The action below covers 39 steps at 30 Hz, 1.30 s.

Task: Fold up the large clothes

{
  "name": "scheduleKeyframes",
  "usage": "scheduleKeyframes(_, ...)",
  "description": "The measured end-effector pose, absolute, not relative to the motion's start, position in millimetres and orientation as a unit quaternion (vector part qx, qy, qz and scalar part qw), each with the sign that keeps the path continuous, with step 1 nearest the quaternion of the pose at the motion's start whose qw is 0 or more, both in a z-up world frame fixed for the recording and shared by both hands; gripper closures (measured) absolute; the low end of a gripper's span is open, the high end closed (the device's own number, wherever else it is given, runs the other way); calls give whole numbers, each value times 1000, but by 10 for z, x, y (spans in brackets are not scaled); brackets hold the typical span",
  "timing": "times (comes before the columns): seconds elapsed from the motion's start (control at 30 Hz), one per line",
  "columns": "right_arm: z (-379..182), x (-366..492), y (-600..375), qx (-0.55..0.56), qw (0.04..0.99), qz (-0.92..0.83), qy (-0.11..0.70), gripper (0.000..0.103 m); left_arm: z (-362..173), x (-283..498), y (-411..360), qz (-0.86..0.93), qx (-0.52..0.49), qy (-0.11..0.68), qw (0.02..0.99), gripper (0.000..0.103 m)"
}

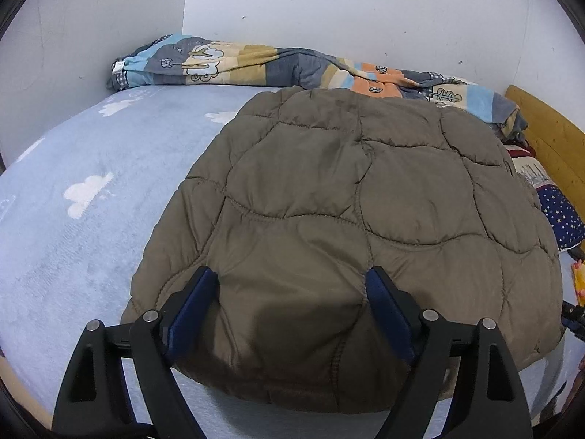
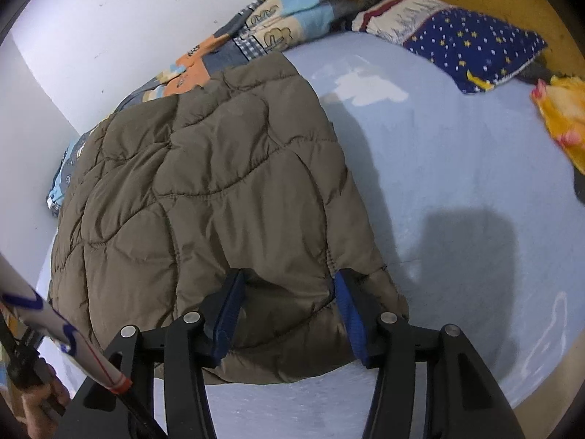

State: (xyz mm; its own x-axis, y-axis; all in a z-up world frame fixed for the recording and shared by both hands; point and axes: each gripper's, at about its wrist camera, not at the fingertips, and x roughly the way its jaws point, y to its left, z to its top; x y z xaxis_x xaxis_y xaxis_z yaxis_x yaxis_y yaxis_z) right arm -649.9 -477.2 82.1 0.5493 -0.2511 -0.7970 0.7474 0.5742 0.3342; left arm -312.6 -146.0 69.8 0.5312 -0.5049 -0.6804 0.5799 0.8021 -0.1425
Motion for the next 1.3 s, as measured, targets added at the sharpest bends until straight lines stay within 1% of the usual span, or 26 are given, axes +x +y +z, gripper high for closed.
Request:
scheduleKeyframes(0.13,1017,-6541,-4695,328,819,-333,332,47,753,-3149,-1452,-309,48,369,875,19)
scheduleKeyframes(0.23,1267,-6497,-4570,273,842,-355,301,47,804,-3184,-1452,-310,51,362,878,19)
scheduleKeyframes(0.33,1364,-6361,-4454,253,860,-337,286,47,867,-3211,-1465,-312,51,355,880,19)
scheduleKeyframes(0.5,1348,-5945,-4258,230,878,-290,303,47,1022,-3319,-1664,-337,68,331,879,19)
scheduleKeyframes(0.6,1367,-5675,-4077,192,893,-267,307,47,1074,-3350,-1852,-356,76,327,872,19)
scheduleKeyframes(0.77,1325,-5367,-3968,158,900,-250,320,47,1029,-3405,-2129,-375,98,326,862,19)
scheduleKeyframes(1.13,994,-5132,-4021,144,876,-248,387,45,775,-3319,-2399,-368,132,357,849,18)
scheduleKeyframes(1.3,982,-5118,-4023,144,873,-246,395,44,761,-3312,-2422,-365,137,362,847,18)
